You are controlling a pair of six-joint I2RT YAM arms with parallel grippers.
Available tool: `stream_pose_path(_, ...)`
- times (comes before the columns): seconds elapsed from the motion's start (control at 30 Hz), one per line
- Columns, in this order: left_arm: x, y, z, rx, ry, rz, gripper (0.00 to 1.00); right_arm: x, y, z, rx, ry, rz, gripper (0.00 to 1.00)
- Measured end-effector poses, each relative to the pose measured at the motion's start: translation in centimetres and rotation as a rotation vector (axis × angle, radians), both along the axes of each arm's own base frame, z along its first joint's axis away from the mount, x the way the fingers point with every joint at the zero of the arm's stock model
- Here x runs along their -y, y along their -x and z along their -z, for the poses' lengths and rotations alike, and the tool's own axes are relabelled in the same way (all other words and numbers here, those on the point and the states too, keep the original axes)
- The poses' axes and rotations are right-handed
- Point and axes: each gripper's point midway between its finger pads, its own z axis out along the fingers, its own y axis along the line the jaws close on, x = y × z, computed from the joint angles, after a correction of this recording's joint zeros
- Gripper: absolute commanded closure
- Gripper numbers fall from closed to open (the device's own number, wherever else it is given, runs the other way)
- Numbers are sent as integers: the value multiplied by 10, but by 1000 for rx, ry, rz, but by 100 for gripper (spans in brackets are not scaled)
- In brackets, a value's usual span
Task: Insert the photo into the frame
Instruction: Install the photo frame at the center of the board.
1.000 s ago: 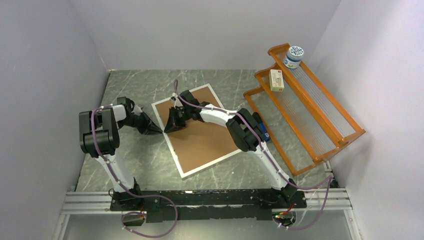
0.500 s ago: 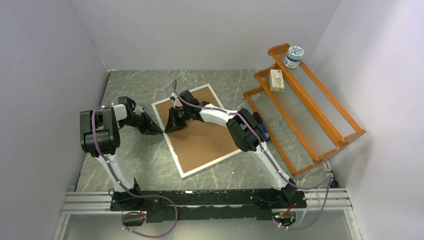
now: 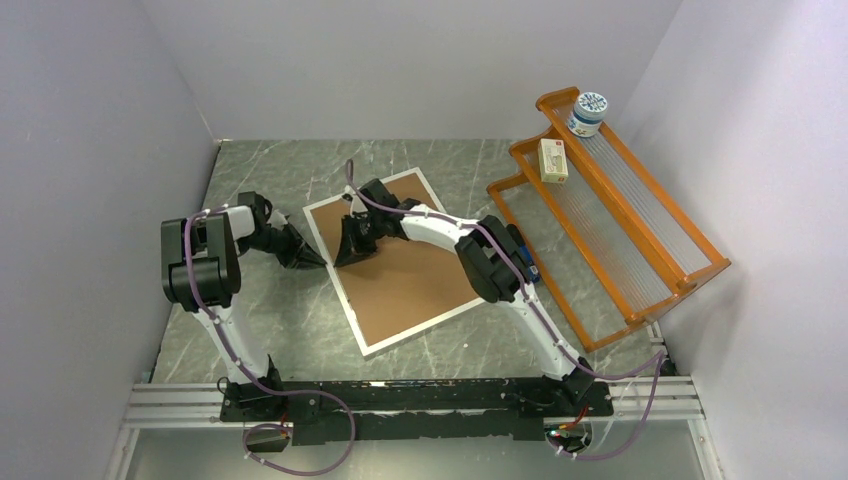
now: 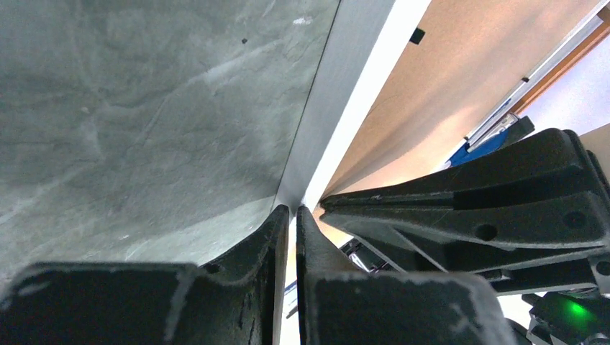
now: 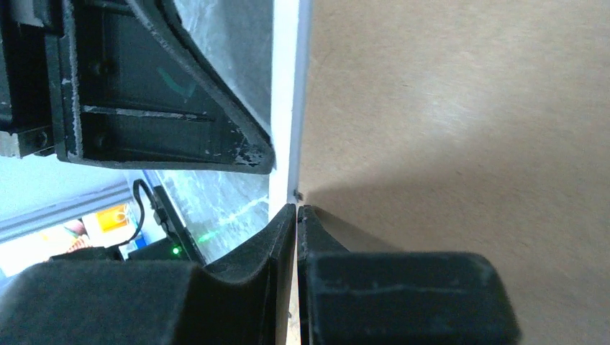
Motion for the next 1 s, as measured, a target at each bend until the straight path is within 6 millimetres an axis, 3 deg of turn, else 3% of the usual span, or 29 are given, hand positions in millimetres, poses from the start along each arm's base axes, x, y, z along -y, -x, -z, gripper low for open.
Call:
stream_pose_path(0.23,-7,-6,-3,5,-39,2,71,24,-31,-6,26,64,105,84)
stream_pose_path(0.37,-24,-32,-18,75,-74,-23,61,34,-60,-15,45,61,172,81)
stream_pose_path(0.5,-43,-64,-41,176,-106,-61,55,20,-92,-34,82,-18,221,80)
stream_pose_path(0.63,-58,-87,-49,244,-129,-88,51,5,-100,-40,86,-85,241,78)
stream_pose_path(0.7,-61,-96,-44,250,-133,-87,49,-3,-100,-38,78,-110,245,78)
stream_pose_path(0.87,-64,-109,-10,212,-118,-63,46,-21,-100,-33,57,-175,249,77)
stream_pose_path(1.0,-59,-117,-10,219,-60,-42,51,-37,-101,-35,53,-234,251,76)
